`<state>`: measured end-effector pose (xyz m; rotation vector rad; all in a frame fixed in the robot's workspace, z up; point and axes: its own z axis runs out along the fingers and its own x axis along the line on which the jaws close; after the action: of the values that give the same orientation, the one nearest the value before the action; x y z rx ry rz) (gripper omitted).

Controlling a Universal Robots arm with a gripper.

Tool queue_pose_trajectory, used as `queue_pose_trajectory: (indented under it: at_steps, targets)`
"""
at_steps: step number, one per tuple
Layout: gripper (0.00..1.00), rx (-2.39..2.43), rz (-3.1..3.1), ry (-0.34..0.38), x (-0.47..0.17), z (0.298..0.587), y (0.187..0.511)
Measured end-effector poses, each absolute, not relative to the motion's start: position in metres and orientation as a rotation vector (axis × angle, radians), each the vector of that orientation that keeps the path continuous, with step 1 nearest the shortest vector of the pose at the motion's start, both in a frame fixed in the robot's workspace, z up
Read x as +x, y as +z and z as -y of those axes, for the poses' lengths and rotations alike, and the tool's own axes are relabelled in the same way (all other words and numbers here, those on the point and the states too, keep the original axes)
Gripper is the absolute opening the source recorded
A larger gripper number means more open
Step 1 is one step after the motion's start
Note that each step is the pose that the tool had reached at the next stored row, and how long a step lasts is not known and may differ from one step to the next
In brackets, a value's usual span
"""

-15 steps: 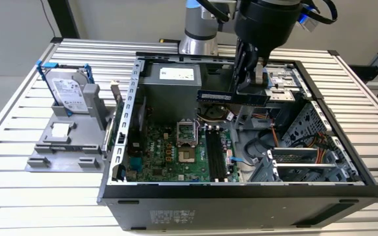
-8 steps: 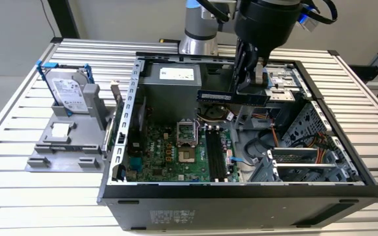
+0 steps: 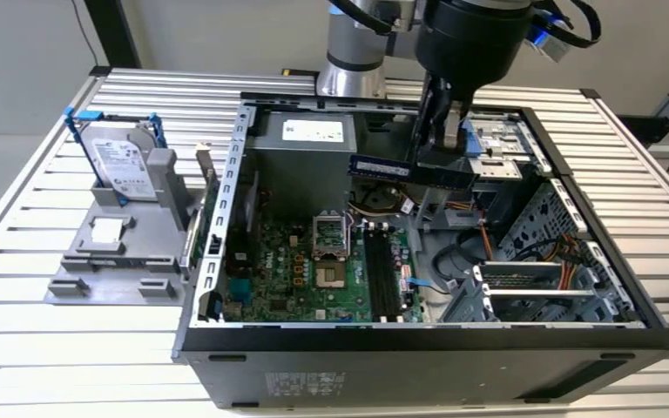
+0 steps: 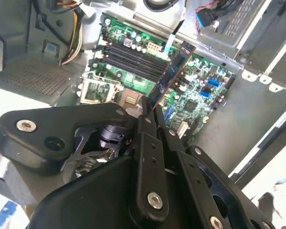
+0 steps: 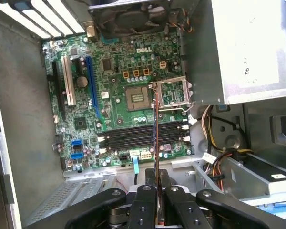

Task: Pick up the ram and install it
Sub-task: 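Pick up the ram and move it above insertion slot, then insert the ram into the slot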

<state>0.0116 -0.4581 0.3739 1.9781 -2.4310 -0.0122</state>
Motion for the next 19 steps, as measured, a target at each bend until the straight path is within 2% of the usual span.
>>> queue_pose_trajectory:
  at_steps: [19]
  targets:
    - [0.00,1.539,2.732,-0.014,0.0116,0.4581,0.3733]
